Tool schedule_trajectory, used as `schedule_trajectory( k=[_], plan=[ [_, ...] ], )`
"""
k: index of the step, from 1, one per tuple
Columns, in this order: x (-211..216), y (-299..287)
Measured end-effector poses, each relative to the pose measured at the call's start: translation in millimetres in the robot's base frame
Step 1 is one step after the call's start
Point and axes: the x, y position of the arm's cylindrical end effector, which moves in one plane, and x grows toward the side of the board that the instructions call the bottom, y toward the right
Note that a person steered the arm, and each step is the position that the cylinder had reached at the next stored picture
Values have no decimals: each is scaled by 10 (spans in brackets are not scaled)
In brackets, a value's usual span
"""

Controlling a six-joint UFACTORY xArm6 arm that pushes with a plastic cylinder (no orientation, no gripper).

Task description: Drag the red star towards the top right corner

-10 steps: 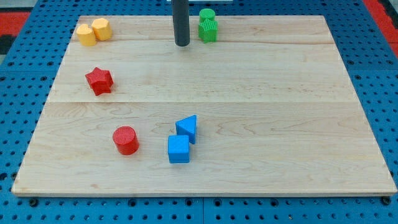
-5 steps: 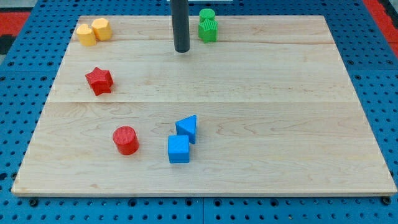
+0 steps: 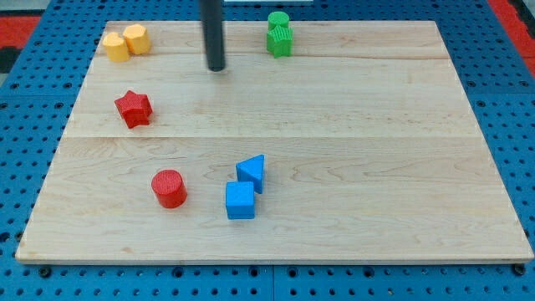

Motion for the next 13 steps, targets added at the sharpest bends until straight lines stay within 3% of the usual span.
schedule_trajectory(
  k=[2,3,4,6,9,12,13],
  plan=[
    [714,-1234],
    [1164,-1075],
    [1165,-623],
    [508,-686],
    [260,126],
    [38,1770],
    [-49,2049]
  ],
)
